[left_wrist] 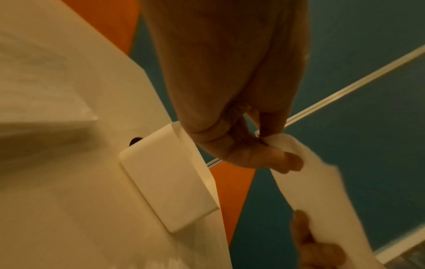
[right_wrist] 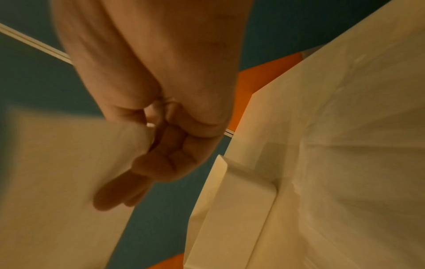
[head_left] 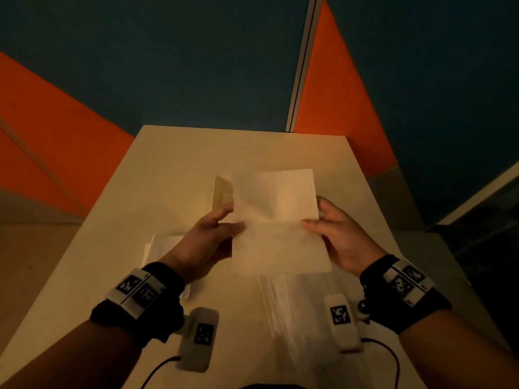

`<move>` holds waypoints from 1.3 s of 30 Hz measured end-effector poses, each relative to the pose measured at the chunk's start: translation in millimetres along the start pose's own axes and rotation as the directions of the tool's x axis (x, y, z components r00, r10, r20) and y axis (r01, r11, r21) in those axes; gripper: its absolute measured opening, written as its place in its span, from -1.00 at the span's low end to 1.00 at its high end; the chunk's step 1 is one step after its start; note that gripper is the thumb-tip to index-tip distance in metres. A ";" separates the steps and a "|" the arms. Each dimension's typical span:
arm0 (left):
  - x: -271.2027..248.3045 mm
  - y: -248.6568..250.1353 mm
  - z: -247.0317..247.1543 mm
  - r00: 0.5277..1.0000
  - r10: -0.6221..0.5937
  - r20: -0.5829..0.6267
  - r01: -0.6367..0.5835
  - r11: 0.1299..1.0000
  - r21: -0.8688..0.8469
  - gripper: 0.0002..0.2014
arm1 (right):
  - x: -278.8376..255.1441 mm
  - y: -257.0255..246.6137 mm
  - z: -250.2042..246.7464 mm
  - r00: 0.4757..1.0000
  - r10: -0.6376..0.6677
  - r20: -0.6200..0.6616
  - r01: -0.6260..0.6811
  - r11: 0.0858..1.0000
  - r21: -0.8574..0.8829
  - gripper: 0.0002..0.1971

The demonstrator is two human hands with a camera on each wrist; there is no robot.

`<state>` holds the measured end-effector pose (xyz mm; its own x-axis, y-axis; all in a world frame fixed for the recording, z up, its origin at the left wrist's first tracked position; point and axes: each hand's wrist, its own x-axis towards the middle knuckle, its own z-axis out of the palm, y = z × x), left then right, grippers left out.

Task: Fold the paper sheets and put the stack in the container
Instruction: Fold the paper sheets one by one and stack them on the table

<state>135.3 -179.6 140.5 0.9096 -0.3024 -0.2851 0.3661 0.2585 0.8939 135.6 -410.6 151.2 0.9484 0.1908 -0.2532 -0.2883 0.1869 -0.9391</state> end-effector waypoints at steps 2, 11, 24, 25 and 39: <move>-1.2 4.7 -1.4 0.999 0.041 0.005 -0.041 0.995 0.088 -0.73 | -0.4 1.7 -2.5 0.998 0.056 -0.023 -0.055 0.997 0.055 -0.69; -10.6 16.9 -13.5 0.993 0.036 0.111 -0.058 0.978 0.201 -0.75 | -0.2 -6.1 -4.2 0.990 0.138 0.025 -0.133 0.980 -0.148 -0.84; -16.0 -9.5 -31.9 0.990 -0.136 0.024 0.117 0.922 0.370 -0.63 | 14.4 11.7 10.3 0.987 0.124 0.104 -0.060 0.876 -0.478 -0.81; -17.4 -10.5 -42.0 0.993 -0.086 -0.086 0.111 0.926 0.360 -0.65 | 15.5 14.3 3.4 0.992 0.119 0.031 -0.089 0.864 -0.495 -0.83; -28.5 -49.0 -132.3 0.801 0.107 -0.590 0.278 0.805 0.524 -0.64 | 21.6 45.9 -79.6 0.924 0.094 -0.372 -0.330 0.690 -0.645 -0.87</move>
<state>117.4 -62.2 59.1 0.8834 0.3266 -0.3361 0.4446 -0.3573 0.8214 153.3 -474.6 84.2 0.8979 -0.1646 -0.4082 -0.4264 -0.5552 -0.7141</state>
